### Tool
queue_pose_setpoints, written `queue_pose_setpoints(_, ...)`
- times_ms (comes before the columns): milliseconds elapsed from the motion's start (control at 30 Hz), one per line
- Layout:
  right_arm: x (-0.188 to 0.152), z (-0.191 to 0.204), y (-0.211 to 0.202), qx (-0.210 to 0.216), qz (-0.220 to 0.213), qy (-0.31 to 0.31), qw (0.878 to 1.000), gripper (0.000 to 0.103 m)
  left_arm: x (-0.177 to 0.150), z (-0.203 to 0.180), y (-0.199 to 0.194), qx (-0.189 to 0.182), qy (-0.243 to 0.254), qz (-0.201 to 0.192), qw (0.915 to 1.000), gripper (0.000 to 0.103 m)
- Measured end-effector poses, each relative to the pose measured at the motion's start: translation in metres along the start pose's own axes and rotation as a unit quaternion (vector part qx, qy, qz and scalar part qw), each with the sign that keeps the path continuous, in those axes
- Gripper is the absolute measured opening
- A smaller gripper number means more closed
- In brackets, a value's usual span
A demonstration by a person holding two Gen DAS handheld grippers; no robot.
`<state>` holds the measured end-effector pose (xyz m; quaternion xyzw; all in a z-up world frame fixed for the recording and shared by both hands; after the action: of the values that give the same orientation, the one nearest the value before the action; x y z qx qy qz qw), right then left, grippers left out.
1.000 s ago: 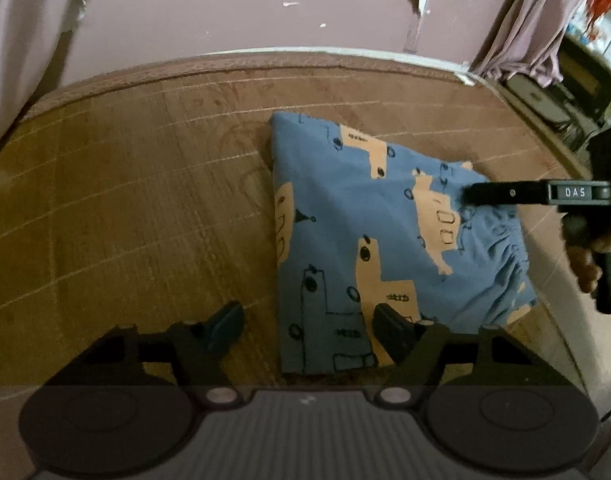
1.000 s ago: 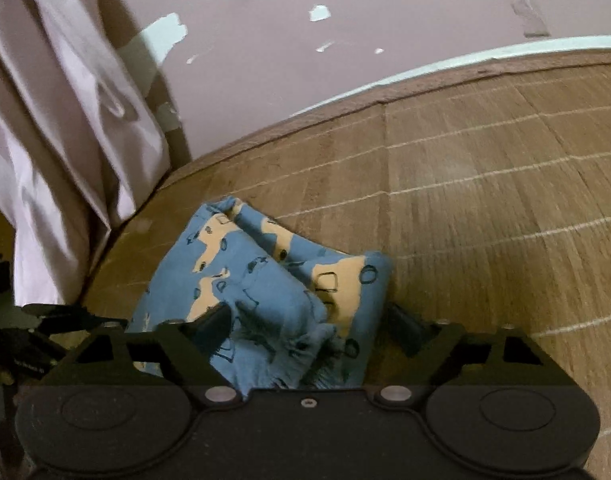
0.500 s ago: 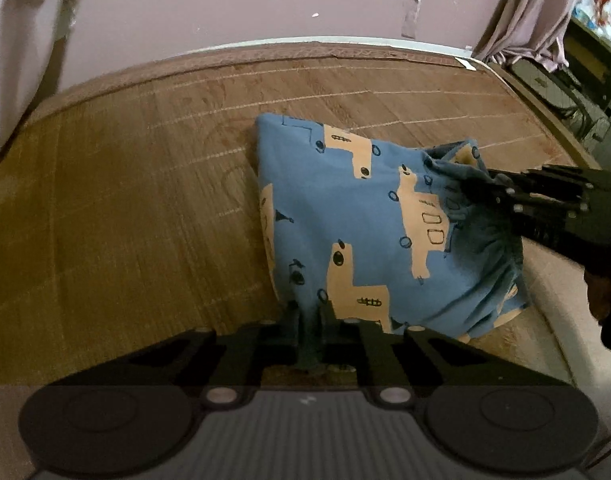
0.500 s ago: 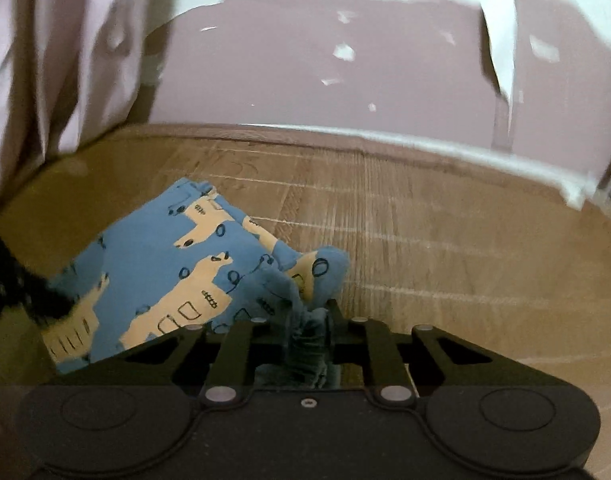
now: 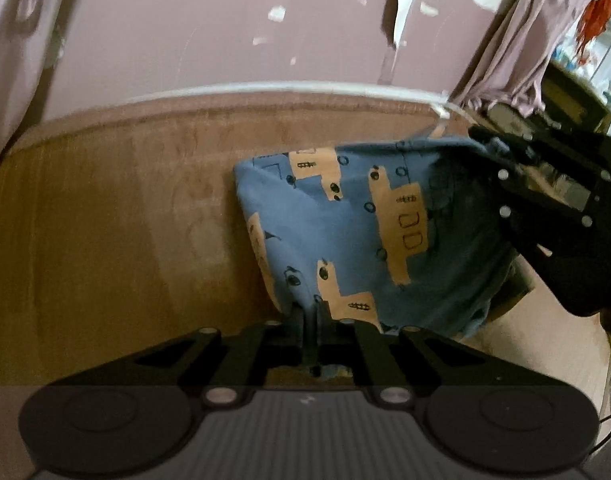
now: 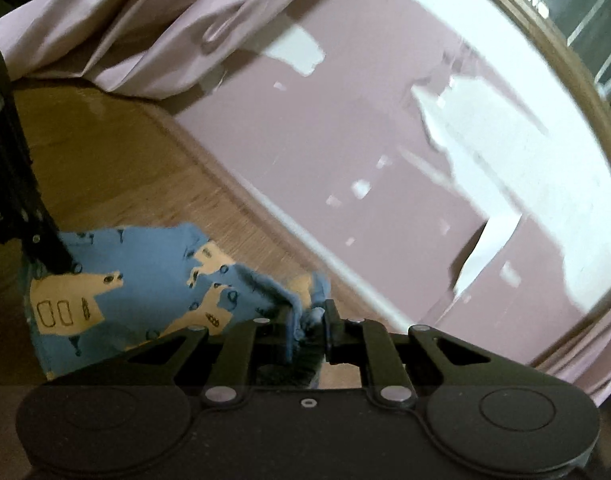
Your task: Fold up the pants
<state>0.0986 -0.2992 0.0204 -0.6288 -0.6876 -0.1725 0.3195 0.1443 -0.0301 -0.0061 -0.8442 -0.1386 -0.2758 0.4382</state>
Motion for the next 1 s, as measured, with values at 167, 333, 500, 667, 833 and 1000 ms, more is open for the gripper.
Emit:
queue_pose_setpoints(167,0.026,-0.021,0.024,0.016,-0.003,-0.002,1.0,0.014,0.026,-0.002,0.002,0.004,0.019,-0.017,0.9997,0.004)
queue_pose_setpoints(333,-0.004,-0.025,0.048,0.109,0.105,0.107,0.983,0.019,0.01,0.014,0.009,0.012,0.002,0.028,0.9995,0.004)
queue_pose_setpoints(500,-0.062,-0.01,0.055,0.138,0.207,0.212,0.945,0.027,-0.009,0.041,0.011,0.0,-0.045,0.052,0.9977,0.005)
queue_pose_setpoints(667,-0.089,-0.009,0.065,0.119,0.248,0.257,0.927,0.063,-0.009,0.046,0.014,-0.001,-0.059,0.058,0.9965,0.025)
queue_pose_setpoints(833,-0.101,-0.019,0.085,0.155,0.256,0.299,0.906,0.075,-0.013,0.055,0.015,0.0,-0.08,0.058,0.9951,0.052)
queue_pose_setpoints(1000,-0.114,-0.02,0.1,0.211,0.258,0.361,0.871,0.061,-0.013,0.055,0.017,-0.026,-0.098,0.068,0.9925,0.042)
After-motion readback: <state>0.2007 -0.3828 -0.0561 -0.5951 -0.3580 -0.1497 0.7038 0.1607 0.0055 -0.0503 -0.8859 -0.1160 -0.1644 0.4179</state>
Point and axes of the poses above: each gripper's, at about its wrist camera, not at the fingertips, and y roughly the way its jaws point, z to its left, x to its top, the point moved 1 cm from there along y, roughly the way its jaws point, and after that the axes turned 15 degrees about -x, right-handed, at the moved point
